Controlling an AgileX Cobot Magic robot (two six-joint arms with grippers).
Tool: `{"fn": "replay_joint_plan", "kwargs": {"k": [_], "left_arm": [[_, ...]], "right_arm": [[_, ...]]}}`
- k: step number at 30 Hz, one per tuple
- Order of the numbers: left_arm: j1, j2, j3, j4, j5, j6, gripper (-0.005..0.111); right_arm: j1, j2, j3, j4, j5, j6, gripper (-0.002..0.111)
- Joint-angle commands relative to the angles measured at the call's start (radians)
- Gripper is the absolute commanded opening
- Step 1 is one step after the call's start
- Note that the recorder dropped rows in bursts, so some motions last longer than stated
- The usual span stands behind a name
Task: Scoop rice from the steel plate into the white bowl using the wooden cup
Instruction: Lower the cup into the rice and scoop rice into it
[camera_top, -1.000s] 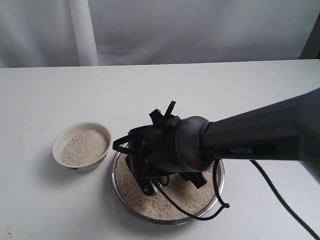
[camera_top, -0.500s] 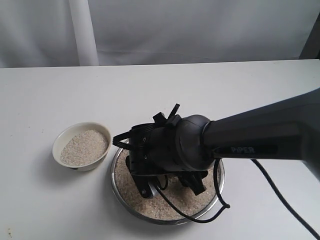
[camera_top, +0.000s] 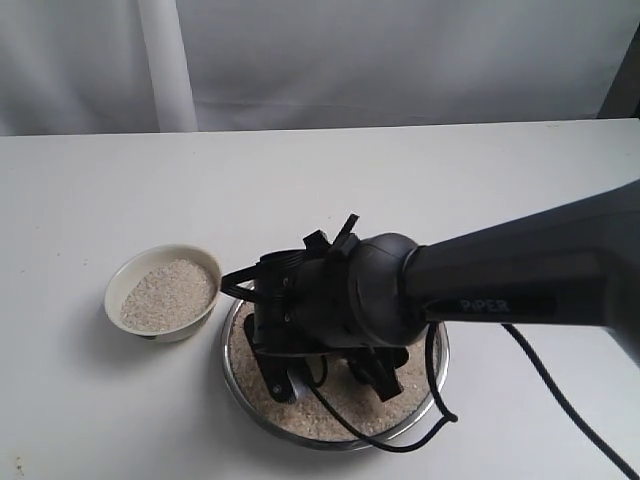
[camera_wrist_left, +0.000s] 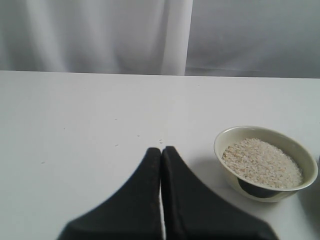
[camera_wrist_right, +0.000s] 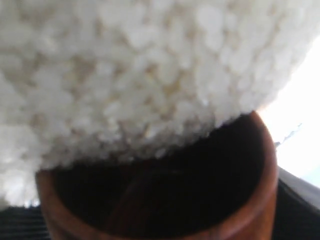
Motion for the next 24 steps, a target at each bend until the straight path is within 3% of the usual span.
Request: {"fn": "replay_joint_plan", "kwargs": {"k": [1,24], "left_arm": [[-0.004,-0.002,-0.008,-0.005,-0.010,-0.002,0.000],[-0.004,-0.002,-0.008,-0.005,-0.010,-0.002,0.000]], "right_arm": [[0.017,-0.012,0.002,0.096,-0.079,0.013,0.000],[-0.027,-0.072,0.002,0.348,-0.164,0.058,0.000]]}}
